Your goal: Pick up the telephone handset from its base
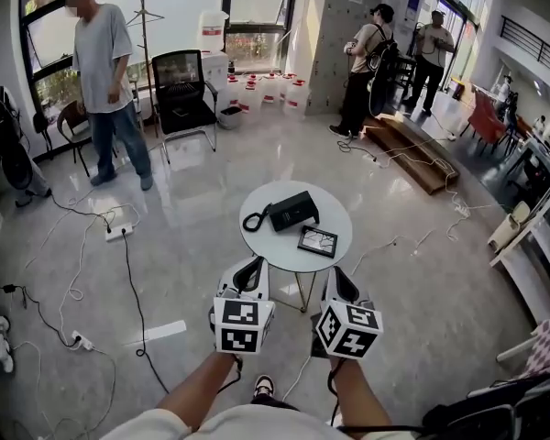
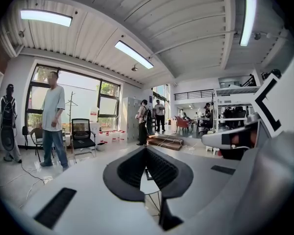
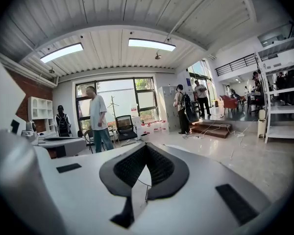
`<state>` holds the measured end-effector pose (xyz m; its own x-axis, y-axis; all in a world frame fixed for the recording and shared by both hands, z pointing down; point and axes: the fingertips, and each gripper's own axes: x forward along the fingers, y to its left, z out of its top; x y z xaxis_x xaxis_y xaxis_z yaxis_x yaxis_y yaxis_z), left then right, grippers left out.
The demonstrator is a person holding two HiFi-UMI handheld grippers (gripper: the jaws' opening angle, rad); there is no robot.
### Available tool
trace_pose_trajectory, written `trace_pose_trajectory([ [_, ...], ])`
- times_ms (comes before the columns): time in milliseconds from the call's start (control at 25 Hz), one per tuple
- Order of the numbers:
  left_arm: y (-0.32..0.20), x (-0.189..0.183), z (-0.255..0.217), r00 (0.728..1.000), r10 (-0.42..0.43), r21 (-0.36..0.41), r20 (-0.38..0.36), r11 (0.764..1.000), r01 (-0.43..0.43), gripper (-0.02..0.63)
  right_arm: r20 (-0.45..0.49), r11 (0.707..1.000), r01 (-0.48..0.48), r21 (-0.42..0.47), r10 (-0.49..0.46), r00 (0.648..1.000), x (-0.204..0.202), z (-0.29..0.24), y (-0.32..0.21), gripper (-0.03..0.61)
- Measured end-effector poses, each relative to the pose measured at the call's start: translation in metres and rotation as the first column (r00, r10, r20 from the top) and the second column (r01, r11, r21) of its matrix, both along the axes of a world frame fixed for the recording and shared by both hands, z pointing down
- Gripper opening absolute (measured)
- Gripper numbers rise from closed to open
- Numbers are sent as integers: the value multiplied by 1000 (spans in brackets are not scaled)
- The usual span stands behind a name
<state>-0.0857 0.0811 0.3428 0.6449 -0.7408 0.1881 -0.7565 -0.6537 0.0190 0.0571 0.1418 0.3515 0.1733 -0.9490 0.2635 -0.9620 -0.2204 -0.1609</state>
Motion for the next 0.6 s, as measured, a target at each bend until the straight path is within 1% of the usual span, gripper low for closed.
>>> trace_pose_trajectory([
  [240, -32, 24, 7, 1000, -6, -17, 8, 1000, 6, 17, 12, 1000, 9, -9, -9, 1000, 27, 6, -35, 23],
  [600, -77, 52, 5, 999, -39, -11, 25, 999, 40, 17, 46, 999, 38, 2, -38, 998, 62, 7, -82, 23],
])
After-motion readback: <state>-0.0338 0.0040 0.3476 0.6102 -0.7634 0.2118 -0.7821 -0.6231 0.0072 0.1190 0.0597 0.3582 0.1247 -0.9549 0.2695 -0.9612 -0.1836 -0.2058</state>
